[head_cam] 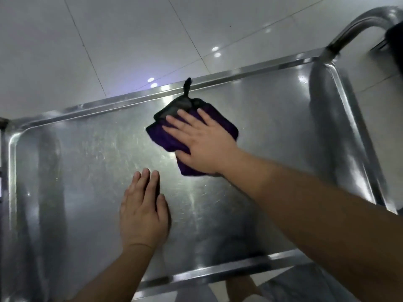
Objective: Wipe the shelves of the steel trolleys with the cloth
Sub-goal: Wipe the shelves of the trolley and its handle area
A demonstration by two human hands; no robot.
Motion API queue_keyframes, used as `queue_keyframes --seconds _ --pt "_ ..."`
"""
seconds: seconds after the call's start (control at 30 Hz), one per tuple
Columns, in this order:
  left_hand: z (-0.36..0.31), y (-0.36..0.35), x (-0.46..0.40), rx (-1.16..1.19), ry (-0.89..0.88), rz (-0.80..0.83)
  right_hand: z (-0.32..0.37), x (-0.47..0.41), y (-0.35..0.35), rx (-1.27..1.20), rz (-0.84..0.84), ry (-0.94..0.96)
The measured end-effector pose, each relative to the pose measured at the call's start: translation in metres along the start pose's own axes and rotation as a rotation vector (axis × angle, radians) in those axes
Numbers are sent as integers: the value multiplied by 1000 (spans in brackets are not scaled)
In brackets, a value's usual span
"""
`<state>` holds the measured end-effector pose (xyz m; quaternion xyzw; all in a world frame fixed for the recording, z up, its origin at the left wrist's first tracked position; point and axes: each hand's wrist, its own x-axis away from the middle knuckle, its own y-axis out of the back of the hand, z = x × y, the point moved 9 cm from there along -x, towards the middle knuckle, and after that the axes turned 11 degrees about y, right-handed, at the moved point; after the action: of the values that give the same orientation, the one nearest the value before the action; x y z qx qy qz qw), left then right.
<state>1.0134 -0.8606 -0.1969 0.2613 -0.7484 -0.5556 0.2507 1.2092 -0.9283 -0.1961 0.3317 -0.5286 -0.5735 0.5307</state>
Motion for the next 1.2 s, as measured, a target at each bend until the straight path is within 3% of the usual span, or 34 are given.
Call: queue_keyframes --seconds 0.23,0.33,0.6,0.77,0.87,1.0,1.2 --pt "3 -5 -2 -27 -3 1 -231 104 46 -112 -105 -618" --pt "5 -5 -1 -23 2 0 -272 147 48 -106 -48 -681" --pt "1 -1 -1 18 40 35 -169 269 -4 -136 -55 -731" --pt "0 -1 -1 20 43 51 -48 390 -65 -200 38 -753" --pt "2 -2 0 13 57 42 -18 412 -76 -208 95 -761" --pt "3 -5 -2 1 27 43 -44 353 -56 -125 53 -602" --pt "2 -5 -2 1 17 2 -185 198 2 -88 -90 -611"
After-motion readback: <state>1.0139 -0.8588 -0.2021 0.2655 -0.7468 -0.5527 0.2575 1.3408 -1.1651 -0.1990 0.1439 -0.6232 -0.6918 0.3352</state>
